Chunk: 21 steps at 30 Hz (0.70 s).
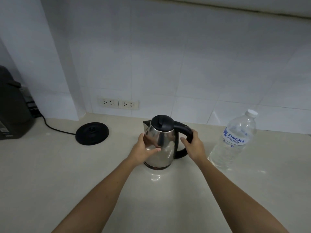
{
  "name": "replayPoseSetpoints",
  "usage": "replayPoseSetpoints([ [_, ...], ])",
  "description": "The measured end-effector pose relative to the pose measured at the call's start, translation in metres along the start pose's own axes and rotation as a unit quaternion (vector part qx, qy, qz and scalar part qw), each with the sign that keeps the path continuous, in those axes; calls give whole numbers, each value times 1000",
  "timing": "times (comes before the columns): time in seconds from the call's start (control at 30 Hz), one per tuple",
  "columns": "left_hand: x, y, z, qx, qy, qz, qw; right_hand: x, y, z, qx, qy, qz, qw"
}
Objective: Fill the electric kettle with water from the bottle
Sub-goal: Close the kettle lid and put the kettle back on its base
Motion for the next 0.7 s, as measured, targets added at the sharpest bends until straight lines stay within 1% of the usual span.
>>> replayPoseSetpoints([
  [0.03,-1,2,0,-4,-3,9,1000,1,-1,0,-2,-2,-3,1000],
  [0.1,-3,3,-3,6,-1,3,1000,2,-4,1,-9,-8,-7,1000],
  [0.23,-4,-3,-9,58,-3,-58,997,4,-7,6,0,-25,-16,1000],
  [0.33,-3,-13,-15,58,5,-69,996,8,-12,17,-4,-37,-29,999],
  [0.5,8,-56,-36,62,28,-89,994,22,-4,60,2,-55,-40,998],
  [0.7,23,-140,-35,49,50,-100,993,29,44,131,47,-80,-34,995],
])
Point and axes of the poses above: each hand's wrist, its own x-axis towards the middle knuckle, its own y-axis out of the palm, z = x × y, the point moved 9 cm from there along x, towards the middle knuckle, and after that the axes turned 2 degrees about -z, right-handed, at the moved point
